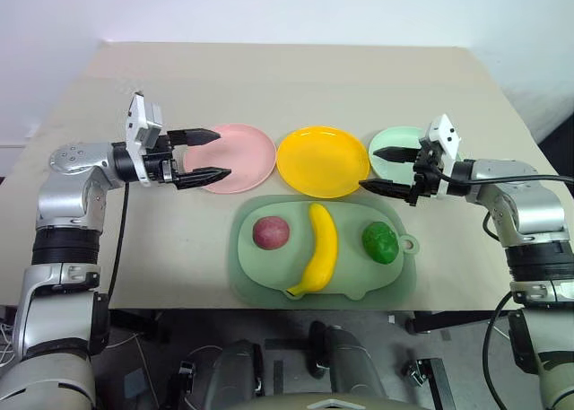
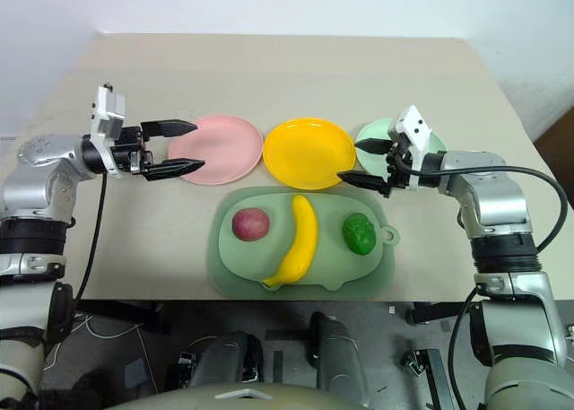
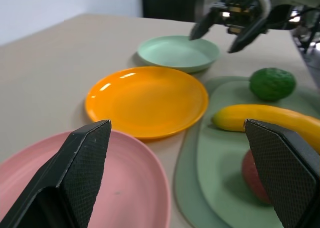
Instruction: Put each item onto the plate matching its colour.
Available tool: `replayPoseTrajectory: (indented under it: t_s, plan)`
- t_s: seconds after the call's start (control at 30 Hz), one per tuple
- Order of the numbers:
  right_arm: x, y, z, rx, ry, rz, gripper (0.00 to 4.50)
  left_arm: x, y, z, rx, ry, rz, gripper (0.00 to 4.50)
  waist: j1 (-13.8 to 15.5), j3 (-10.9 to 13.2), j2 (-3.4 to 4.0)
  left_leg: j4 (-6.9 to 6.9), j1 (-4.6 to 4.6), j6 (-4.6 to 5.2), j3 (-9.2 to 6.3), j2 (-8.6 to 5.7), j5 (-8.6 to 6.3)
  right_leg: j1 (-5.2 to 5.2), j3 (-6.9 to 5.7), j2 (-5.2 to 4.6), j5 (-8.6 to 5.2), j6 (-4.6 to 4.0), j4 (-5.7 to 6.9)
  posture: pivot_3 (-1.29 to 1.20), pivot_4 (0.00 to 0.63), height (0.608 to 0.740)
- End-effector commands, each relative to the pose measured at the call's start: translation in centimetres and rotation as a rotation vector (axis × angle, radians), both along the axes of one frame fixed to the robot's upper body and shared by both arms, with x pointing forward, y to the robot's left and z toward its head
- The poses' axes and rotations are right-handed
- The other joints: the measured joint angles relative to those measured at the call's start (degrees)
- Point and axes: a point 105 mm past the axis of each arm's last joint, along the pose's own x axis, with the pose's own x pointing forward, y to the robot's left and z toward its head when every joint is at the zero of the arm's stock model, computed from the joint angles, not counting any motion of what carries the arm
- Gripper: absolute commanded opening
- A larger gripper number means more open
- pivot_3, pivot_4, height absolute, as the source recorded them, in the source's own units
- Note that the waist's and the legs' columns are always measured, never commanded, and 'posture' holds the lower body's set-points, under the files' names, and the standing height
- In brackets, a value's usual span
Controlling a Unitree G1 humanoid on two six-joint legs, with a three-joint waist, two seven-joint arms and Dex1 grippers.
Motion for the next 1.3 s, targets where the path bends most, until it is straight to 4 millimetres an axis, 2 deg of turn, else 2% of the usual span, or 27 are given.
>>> replayPoseTrajectory:
  t_s: [0.03, 0.33, 0.6, 0.73, 0.83, 1.07, 1.3]
  plan:
    - [0.1, -0.7, 1.4, -0.003, -0.07, -0.018, 4.5, -0.7, -0.2, 0.7, 0.009, -0.018, -0.057, 4.46, 0.01, 0.0, 0.0, 0.0, 0.0, 0.0, 0.0, 0.0, 0.0, 0.0, 0.0, 0.0, 0.0, 0.0, 0.0, 0.0, 0.15, 0.704]
    - [-0.1, -1.2, 1.4, -0.012, -0.063, -0.02, 4.5, -1.5, 0.0, 1.3, 0.014, -0.016, -0.111, 4.46, 0.01, 0.0, 0.0, 0.0, 0.0, 0.0, -0.01, 0.0, 0.0, 0.0, 0.0, 0.0, 0.0, 0.0, -0.01, 0.0, 0.15, 0.704]
    - [0.5, -1.8, 2.4, 0.022, -0.082, -0.05, 4.5, -2.1, 0.1, 2.0, 0.023, -0.044, -0.134, 4.46, 0.07, 0.0, 0.0, 0.0, 0.0, 0.0, -0.01, 0.0, 0.0, 0.01, 0.0, -0.01, 0.0, 0.0, -0.01, 0.0, 0.15, 0.704]
    - [-0.4, -1.5, 2.2, 0.009, -0.069, -0.015, 4.5, -2.1, -0.1, 1.8, 0.017, -0.038, -0.137, 4.46, 0.05, 0.0, 0.0, 0.0, 0.0, 0.0, -0.01, 0.0, 0.0, 0.0, 0.0, -0.01, 0.0, 0.0, 0.0, 0.0, 0.15, 0.704]
    - [-1.8, -1.3, 2.5, 0.059, -0.003, 0.042, 4.5, -2.3, -0.2, 1.6, 0.009, -0.028, -0.155, 4.46, 0.11, 0.0, 0.0, 0.01, -0.01, 0.0, -0.01, 0.0, 0.0, 0.0, 0.0, -0.01, 0.0, 0.0, -0.01, 0.0, 0.15, 0.704]
    - [-4.5, -0.9, 2.1, 0.059, 0.086, 0.163, 4.5, -2.7, 0.0, 1.4, 0.024, -0.011, -0.171, 4.46, 0.14, 0.0, 0.0, 0.01, -0.01, 0.0, -0.04, 0.0, 0.0, -0.01, 0.0, -0.01, 0.0, -0.01, -0.01, 0.0, 0.15, 0.704]
    - [-6.8, -0.5, -0.6, -0.086, 0.168, 0.266, 4.5, -2.9, 0.1, 1.1, 0.031, -0.004, -0.166, 4.46, 0.13, 0.0, 0.0, 0.01, 0.01, 0.01, -0.04, 0.0, -0.01, 0.0, 0.01, -0.02, 0.0, 0.0, -0.02, 0.0, 0.15, 0.704]
